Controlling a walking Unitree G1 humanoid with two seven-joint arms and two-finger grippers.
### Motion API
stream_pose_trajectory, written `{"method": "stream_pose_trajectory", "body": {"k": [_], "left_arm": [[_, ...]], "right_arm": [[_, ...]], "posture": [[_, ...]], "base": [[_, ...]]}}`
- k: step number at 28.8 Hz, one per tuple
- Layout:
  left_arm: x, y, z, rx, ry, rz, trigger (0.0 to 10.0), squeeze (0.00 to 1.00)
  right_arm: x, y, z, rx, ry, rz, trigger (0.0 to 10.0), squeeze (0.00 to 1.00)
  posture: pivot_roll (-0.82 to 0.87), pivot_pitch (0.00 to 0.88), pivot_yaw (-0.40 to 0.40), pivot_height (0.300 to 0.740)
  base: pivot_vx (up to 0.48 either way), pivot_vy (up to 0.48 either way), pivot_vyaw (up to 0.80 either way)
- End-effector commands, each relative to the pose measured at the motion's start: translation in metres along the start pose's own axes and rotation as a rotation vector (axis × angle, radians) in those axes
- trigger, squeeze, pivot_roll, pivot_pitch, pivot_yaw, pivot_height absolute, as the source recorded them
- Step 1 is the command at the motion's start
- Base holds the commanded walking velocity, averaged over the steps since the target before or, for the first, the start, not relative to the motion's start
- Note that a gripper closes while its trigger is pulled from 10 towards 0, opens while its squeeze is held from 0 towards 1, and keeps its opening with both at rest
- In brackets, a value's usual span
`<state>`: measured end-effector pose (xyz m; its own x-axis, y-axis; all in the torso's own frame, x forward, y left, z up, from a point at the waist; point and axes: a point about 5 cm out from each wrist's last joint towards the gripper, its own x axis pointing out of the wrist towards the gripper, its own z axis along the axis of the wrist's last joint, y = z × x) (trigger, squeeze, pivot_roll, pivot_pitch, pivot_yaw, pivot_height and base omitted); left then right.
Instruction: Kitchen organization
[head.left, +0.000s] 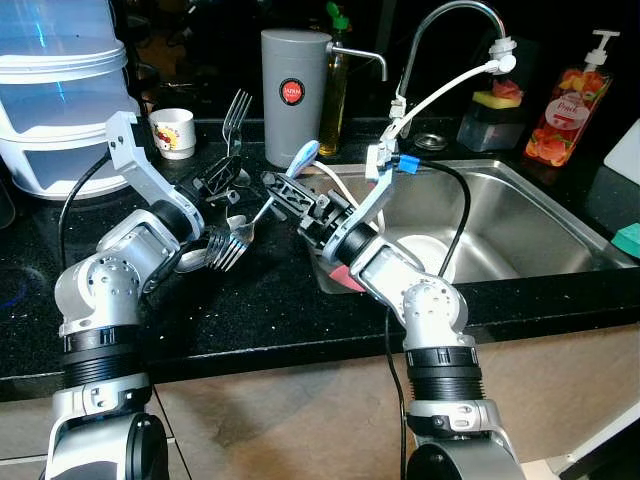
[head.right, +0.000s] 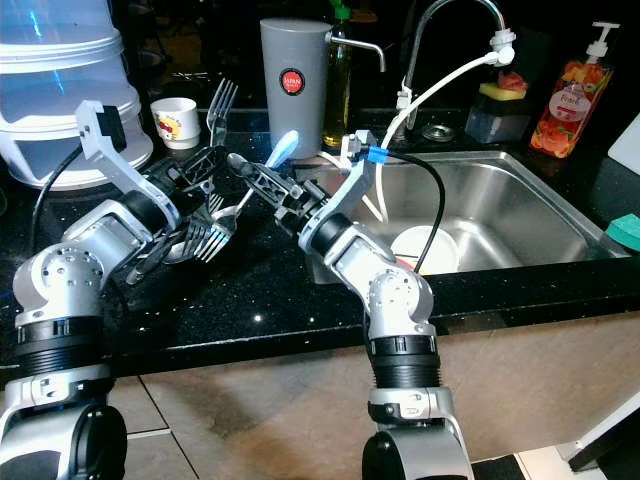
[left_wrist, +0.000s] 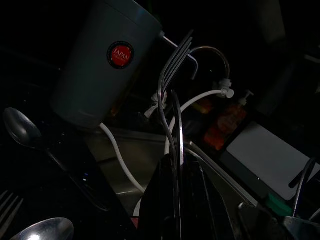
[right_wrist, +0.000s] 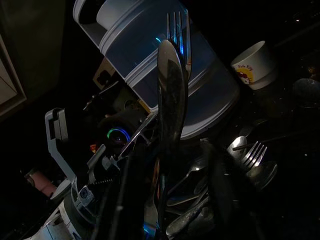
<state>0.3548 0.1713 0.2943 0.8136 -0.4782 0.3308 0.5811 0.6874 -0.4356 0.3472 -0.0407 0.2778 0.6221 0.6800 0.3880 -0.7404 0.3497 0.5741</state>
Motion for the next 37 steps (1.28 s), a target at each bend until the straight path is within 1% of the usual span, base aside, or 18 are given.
{"method": "stream_pose_trajectory", "body": {"k": [1,16,19,20,21,22,24,25,27,28,29,30,32,33,34,35,36,37], "left_arm": [[-0.002,0.0,0.001,0.004,0.003,-0.006,0.0,0.0],[-0.002,0.002,0.004,0.009,-0.016,0.014,0.0,0.0],[-0.002,0.009,0.008,0.025,-0.051,0.082,0.0,0.0],[-0.003,0.016,0.011,0.042,-0.074,0.134,0.0,0.0],[-0.003,0.016,0.011,0.042,-0.074,0.134,0.0,0.0],[-0.004,0.018,0.013,0.042,-0.085,0.148,0.0,0.0],[-0.006,0.021,0.017,0.072,-0.105,0.173,0.0,0.0],[-0.007,0.022,0.019,0.099,-0.108,0.184,0.0,0.0],[-0.007,0.022,0.019,0.099,-0.108,0.184,0.0,0.0],[-0.007,0.022,0.02,0.12,-0.108,0.187,0.0,0.0],[-0.007,0.022,0.02,0.12,-0.108,0.187,0.0,0.0],[-0.007,0.017,0.016,0.15,-0.087,0.157,0.0,0.0],[-0.007,0.017,0.016,0.15,-0.087,0.157,0.0,0.0],[-0.006,0.012,0.012,0.17,-0.064,0.124,0.0,0.0],[-0.006,0.012,0.012,0.17,-0.064,0.124,0.0,0.0],[-0.004,0.006,0.004,0.187,-0.036,0.08,0.0,0.0],[-0.004,0.006,0.004,0.187,-0.036,0.08,0.0,0.0],[-0.002,0.0,-0.002,0.191,-0.02,0.044,0.0,0.0]], "right_arm": [[0.005,0.005,-0.005,0.043,-0.013,0.029,0.0,0.0],[0.004,0.003,-0.002,0.033,-0.045,0.007,0.0,0.0],[0.003,0.002,0.0,0.033,-0.056,0.002,0.0,0.0],[0.001,-0.001,0.002,0.015,-0.055,-0.011,0.0,0.0],[0.001,-0.001,0.002,0.015,-0.055,-0.011,0.0,0.0],[0.0,-0.003,0.002,-0.002,-0.051,-0.022,0.0,0.0],[-0.006,-0.019,0.004,-0.134,-0.028,-0.12,0.0,0.0],[-0.01,-0.033,0.007,-0.259,-0.02,-0.218,0.0,0.0],[-0.01,-0.033,0.007,-0.259,-0.02,-0.218,0.0,0.0],[-0.014,-0.044,0.012,-0.356,-0.028,-0.303,0.0,0.0],[-0.014,-0.044,0.012,-0.356,-0.028,-0.303,0.0,0.0],[-0.02,-0.057,0.026,-0.396,-0.125,-0.388,0.0,0.0],[-0.02,-0.057,0.026,-0.396,-0.125,-0.388,0.0,0.0],[-0.024,-0.065,0.036,-0.421,-0.206,-0.451,1.1,0.0],[-0.024,-0.065,0.036,-0.421,-0.206,-0.451,1.1,0.0],[-0.026,-0.069,0.049,-0.436,-0.301,-0.486,0.6,0.0],[-0.026,-0.069,0.049,-0.436,-0.301,-0.486,0.6,0.0],[-0.027,-0.072,0.06,-0.451,-0.37,-0.512,0.0,0.0]], "posture": [[0.09,0.051,-0.003,0.74],[0.09,0.04,-0.001,0.74],[0.09,0.04,-0.001,0.74],[0.09,0.044,-0.002,0.74],[0.09,0.044,-0.002,0.74],[0.09,0.044,-0.002,0.74],[0.09,0.044,-0.002,0.74],[0.09,0.044,-0.002,0.74],[0.09,0.044,-0.002,0.74],[0.09,0.044,-0.002,0.74],[0.09,0.044,-0.002,0.74],[0.08,0.053,0.004,0.74],[0.08,0.053,0.004,0.74],[0.08,0.056,0.008,0.74],[0.08,0.056,0.008,0.74],[0.08,0.056,0.008,0.74],[0.08,0.056,0.008,0.74],[0.08,0.056,0.008,0.74]], "base": [[0.0,0.0,0.0],[0.0,0.0,0.0],[0.0,0.0,0.0],[0.0,0.0,0.0],[0.0,0.0,0.0],[0.0,0.0,0.0],[0.0,0.0,0.0],[0.0,0.0,0.0],[0.0,0.0,0.0],[0.0,0.0,0.0],[0.0,0.0,0.0],[0.0,0.0,0.0],[0.0,0.0,0.0],[0.0,0.0,0.0],[0.0,0.0,0.0],[0.0,0.0,0.0],[0.0,0.0,0.0],[0.0,0.0,0.0]]}}
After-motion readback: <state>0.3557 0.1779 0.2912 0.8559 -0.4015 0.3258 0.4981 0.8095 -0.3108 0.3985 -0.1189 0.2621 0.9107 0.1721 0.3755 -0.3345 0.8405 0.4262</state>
